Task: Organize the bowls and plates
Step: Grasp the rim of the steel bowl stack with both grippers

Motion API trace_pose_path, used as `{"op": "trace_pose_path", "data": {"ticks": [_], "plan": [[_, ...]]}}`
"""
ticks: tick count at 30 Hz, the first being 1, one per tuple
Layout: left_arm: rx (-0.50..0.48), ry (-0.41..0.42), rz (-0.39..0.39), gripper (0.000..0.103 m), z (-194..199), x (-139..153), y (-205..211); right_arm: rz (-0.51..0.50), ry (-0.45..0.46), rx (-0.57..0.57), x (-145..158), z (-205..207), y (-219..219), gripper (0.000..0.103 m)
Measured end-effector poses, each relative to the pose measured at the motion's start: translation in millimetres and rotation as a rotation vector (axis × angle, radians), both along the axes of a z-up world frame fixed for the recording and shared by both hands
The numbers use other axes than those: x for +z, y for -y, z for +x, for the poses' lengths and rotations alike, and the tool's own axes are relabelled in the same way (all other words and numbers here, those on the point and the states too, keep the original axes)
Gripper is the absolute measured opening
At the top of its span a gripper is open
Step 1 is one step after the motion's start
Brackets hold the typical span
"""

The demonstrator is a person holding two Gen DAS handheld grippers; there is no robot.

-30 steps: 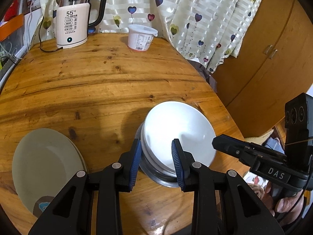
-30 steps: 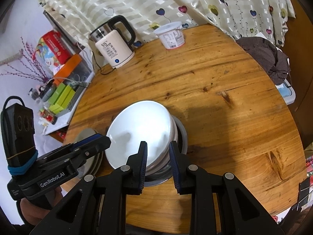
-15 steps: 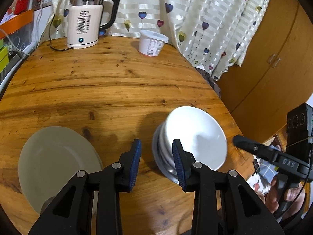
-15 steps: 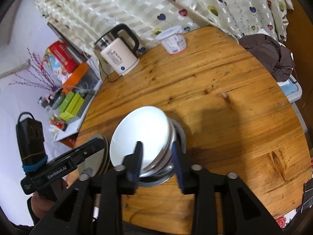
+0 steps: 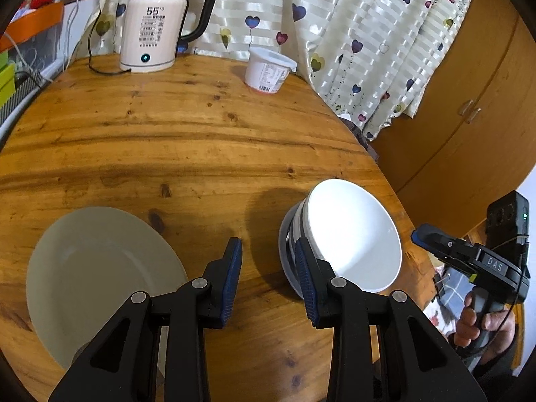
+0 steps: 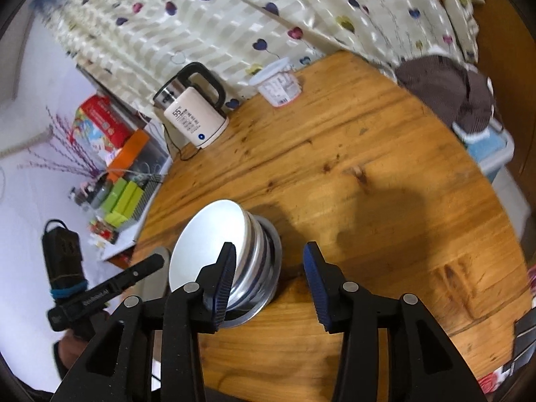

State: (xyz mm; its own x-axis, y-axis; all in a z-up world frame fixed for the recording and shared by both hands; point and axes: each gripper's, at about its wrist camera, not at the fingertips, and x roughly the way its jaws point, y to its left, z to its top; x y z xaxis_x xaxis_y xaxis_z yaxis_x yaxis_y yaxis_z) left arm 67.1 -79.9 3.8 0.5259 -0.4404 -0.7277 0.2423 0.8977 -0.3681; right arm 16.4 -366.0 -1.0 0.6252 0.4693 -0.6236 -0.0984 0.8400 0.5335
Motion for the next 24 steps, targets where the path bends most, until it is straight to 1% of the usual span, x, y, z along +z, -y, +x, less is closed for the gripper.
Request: {"op": "trace_pose_path", "data": {"ticks": [2,6,8,20,23,24], "plan": [[-0.007,-0.017,-0.015,0.034,0.6,-2.7,-0.9,0.002,-0.014,-0.001,-3.3,-0.2,2.1,0.042],[-0.014,-0.044,-0.034,0.034,1.6,-6.9,0.0,0.029,-0.047,0.002,-10.3,1.9,5.1,0.031],[-0.017,-0.055,-0.047,0.034,1.5,-8.9,0.4,0.032,-0.053,0.007,-12.3,2.4,4.6,0.028],[-0.049,-0.115,-0.094,0.034,1.1,-22.7,3.6,0.065,-0.117,0.049,-30.7,10.9,-0.2,0.027],[-0.057,-0.133,-0.093,0.034,2.0,-26.8,4.9,0.066,-0.132,0.06,-34.3,14.4,-2.7,0.021],[-0.058,-0.143,-0.091,0.034,2.5,-28.4,5.6,0.066,-0.137,0.061,-35.3,15.0,-2.8,0.021]]}}
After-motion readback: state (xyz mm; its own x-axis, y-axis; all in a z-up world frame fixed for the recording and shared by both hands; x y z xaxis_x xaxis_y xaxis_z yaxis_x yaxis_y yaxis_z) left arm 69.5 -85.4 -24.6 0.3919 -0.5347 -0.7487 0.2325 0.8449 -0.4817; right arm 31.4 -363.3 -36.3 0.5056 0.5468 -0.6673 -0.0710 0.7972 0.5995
